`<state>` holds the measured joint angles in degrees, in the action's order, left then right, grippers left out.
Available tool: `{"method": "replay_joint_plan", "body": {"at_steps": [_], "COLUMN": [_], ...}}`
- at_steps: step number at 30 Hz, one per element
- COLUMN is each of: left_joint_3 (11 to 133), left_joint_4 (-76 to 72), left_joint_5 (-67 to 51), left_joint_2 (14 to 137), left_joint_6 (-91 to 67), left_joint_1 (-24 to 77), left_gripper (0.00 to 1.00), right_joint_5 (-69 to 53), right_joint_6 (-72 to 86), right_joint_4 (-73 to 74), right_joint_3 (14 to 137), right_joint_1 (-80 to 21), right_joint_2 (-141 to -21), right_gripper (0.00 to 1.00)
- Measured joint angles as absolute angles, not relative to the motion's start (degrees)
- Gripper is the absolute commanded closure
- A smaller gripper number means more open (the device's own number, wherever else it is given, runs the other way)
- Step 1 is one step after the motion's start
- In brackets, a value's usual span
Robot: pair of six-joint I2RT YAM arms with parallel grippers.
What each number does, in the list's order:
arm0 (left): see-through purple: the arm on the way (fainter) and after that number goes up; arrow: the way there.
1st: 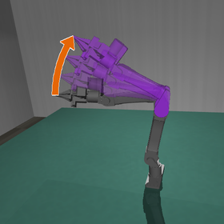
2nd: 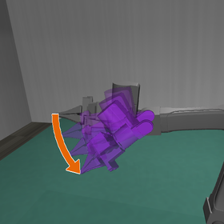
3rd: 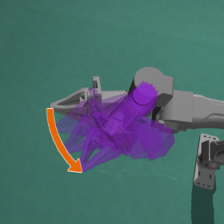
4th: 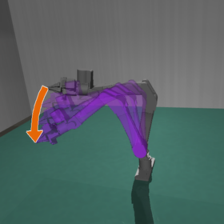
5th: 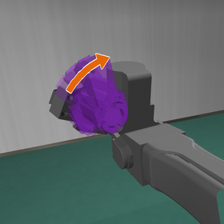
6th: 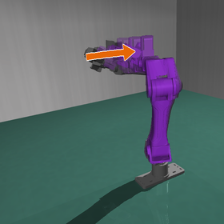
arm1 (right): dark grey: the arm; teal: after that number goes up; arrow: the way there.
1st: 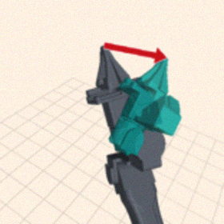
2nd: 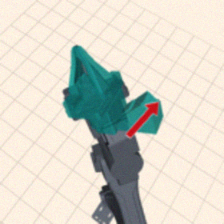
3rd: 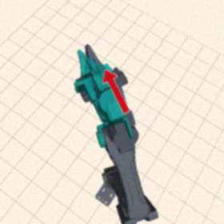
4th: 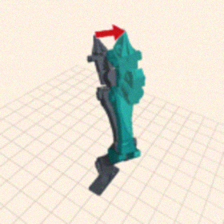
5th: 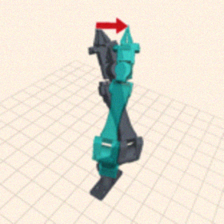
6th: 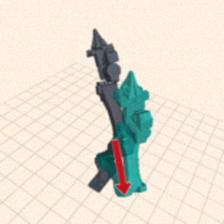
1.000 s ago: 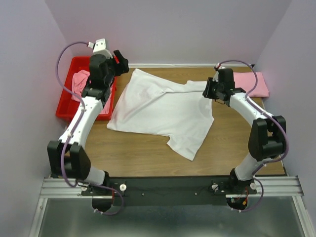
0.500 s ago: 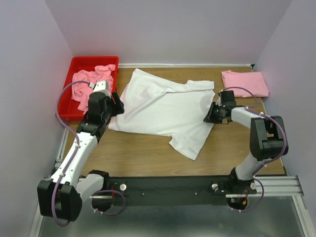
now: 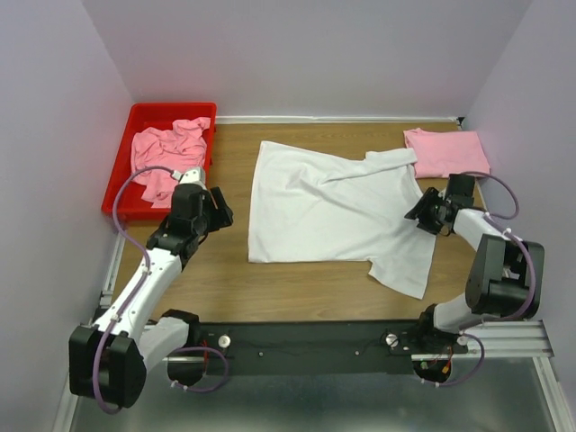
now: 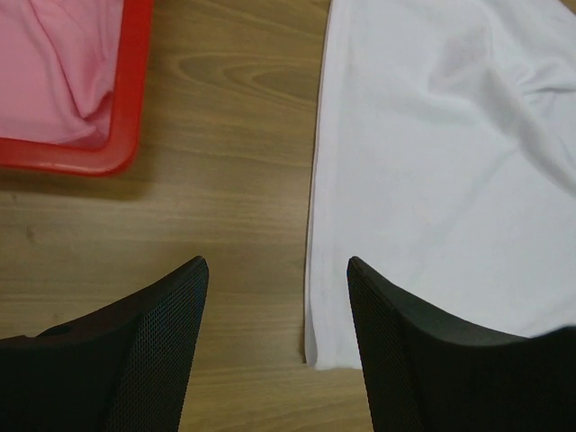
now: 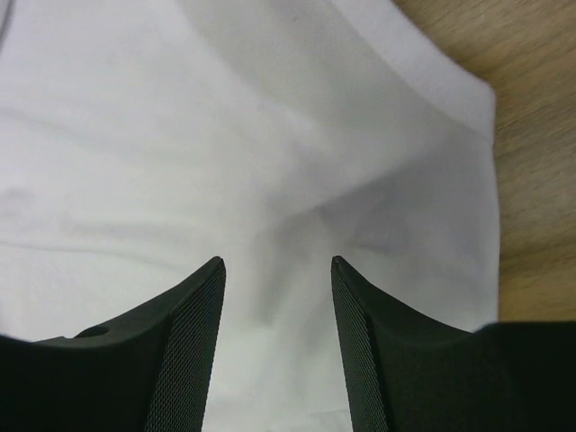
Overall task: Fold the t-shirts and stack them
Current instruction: Flatten the tshirt out
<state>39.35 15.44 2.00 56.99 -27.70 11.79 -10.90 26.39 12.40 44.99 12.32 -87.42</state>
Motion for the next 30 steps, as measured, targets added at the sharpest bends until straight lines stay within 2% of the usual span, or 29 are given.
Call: {"method": "replay_joint_plan", "body": {"at_steps": [4, 6, 7, 12, 15, 22, 24, 26, 30], "left_joint_3": [37.21, 36.77, 36.64, 38.57, 43.29, 51.37, 51.72, 51.22, 49.84], "left_joint_4": [16.51, 16.95, 17.17, 17.02, 16.27, 12.93, 12.60, 12.53, 11.66], "left_joint_5": [1.89, 1.89, 2.00, 3.05, 3.46, 3.46, 3.44, 3.42, 3.11], "left_joint_2": [59.00, 60.23, 60.73, 65.36, 72.01, 86.50, 89.27, 92.51, 94.08], "left_joint_6": [-30.11, -31.14, -31.62, -33.45, -33.63, -32.58, -32.29, -32.14, -32.40], "left_joint_1": [17.21, 19.55, 20.49, 23.75, 25.74, 28.75, 28.88, 28.91, 28.80], "left_gripper": [0.31, 0.38, 0.46, 0.62, 0.66, 0.74, 0.76, 0.82, 0.84], "right_joint_5": [-12.64, -12.97, -12.95, -12.56, -12.10, -9.54, -8.82, -8.51, -8.16], "right_joint_6": [25.85, 25.52, 25.30, 24.32, 24.34, 23.92, 23.83, 23.83, 23.99], "right_joint_4": [13.34, 13.45, 13.45, 14.04, 14.94, 17.43, 17.89, 18.55, 18.92], "right_joint_3": [42.52, 41.65, 41.25, 40.86, 40.88, 42.54, 43.13, 43.13, 43.13], "right_joint_1": [11.11, 10.39, 9.76, 2.13, -2.61, -6.63, -7.70, -8.75, -10.33], "right_joint_2": [-81.10, -78.85, -78.13, -79.37, -81.62, -83.90, -84.95, -85.34, -85.34], "right_gripper": [0.38, 0.38, 0.38, 0.39, 0.39, 0.39, 0.39, 0.39, 0.37]}}
